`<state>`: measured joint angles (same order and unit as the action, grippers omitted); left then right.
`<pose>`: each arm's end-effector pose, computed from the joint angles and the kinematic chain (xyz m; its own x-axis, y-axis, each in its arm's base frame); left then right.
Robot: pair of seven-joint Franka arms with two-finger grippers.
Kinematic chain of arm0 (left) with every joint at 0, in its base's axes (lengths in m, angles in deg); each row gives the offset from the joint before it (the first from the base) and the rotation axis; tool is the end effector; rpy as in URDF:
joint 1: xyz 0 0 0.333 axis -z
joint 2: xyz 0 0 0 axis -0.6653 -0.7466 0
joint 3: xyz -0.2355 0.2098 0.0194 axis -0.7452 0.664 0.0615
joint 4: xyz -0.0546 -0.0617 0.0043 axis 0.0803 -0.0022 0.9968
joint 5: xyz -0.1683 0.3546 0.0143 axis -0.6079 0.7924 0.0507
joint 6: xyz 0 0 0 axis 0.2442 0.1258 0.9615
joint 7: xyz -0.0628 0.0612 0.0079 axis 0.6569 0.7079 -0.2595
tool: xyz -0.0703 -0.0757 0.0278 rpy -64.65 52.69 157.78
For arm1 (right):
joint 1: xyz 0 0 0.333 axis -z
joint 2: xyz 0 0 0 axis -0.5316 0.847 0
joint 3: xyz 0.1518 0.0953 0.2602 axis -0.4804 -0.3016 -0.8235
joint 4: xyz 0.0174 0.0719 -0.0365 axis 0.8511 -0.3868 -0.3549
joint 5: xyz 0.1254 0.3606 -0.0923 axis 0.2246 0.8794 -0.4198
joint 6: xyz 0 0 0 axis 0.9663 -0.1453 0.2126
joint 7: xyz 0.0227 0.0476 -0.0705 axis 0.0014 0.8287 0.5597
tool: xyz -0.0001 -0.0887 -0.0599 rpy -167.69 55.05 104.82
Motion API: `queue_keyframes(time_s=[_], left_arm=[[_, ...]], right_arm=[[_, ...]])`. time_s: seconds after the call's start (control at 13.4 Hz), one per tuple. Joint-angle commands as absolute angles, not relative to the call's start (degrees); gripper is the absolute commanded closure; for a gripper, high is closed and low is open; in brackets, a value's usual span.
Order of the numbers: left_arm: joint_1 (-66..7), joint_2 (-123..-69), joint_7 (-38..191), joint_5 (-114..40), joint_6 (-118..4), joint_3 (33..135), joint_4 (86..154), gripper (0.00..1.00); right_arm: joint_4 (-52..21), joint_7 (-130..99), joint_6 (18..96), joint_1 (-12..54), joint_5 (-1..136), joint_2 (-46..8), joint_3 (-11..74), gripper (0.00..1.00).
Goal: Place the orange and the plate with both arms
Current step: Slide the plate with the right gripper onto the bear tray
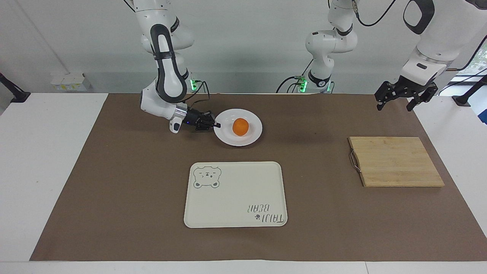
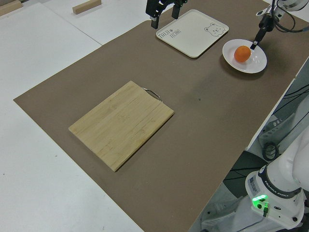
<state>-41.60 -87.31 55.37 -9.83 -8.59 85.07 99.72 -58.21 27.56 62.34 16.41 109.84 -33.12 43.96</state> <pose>0.5591 -0.0158 0.6255 0.9914 -0.1305 0.0016 -0.1303 -0.9907 -0.0398 0.4084 0.1167 0.2459 0.9968 0.0795 -0.0050 0.0428 -0.5874 -0.8082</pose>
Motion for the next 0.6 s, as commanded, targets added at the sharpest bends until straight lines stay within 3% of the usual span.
queue_keyframes(time_s=[0.0, 0.52], left_arm=[[-42.2, -86.9, 55.1, -10.3, -8.2, 84.7, 99.7, 0.00], [-42.2, -86.9, 55.1, -10.3, -8.2, 84.7, 99.7, 0.00]], right_arm=[[-57.0, 31.4, 62.7, 16.4, 112.3, -32.1, 43.9, 1.00], [-51.2, 25.3, 55.5, 17.7, 116.1, -29.9, 44.1, 1.00]])
